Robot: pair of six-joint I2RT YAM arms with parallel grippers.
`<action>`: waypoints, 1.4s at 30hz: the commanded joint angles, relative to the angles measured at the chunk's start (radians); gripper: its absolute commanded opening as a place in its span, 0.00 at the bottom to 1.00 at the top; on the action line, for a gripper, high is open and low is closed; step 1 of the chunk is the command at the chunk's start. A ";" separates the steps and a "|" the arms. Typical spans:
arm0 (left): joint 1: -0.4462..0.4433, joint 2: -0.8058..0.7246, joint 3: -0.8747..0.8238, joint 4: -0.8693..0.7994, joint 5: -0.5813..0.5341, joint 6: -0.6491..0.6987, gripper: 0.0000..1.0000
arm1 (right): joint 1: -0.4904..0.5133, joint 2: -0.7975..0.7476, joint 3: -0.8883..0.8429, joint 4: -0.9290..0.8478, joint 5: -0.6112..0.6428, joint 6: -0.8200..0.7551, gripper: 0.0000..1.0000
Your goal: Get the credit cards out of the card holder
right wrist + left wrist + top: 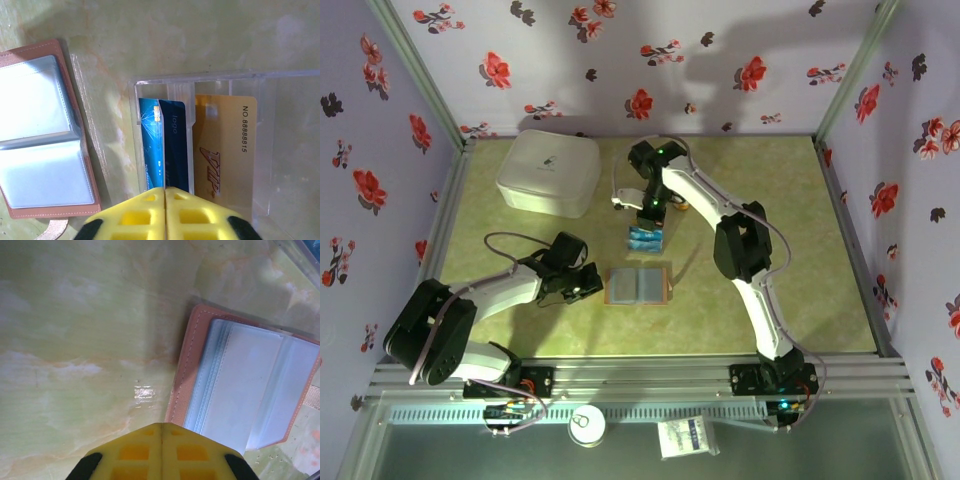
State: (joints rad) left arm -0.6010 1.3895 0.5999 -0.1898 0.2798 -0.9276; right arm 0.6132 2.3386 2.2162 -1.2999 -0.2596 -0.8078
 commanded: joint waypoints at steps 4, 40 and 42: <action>0.009 -0.014 0.006 -0.028 -0.015 0.019 0.03 | -0.006 -0.009 0.013 -0.019 -0.013 0.019 0.14; 0.008 0.021 0.073 0.006 0.015 0.019 0.03 | 0.119 -0.663 -0.977 0.991 0.155 1.515 0.12; 0.007 0.026 0.081 0.004 0.018 0.024 0.03 | 0.139 -0.689 -1.020 1.008 0.149 1.564 0.12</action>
State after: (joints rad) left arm -0.6010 1.4002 0.6502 -0.1867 0.2790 -0.9276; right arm 0.7197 1.6939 1.2446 -0.3408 -0.1383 0.6041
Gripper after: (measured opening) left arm 0.037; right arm 0.120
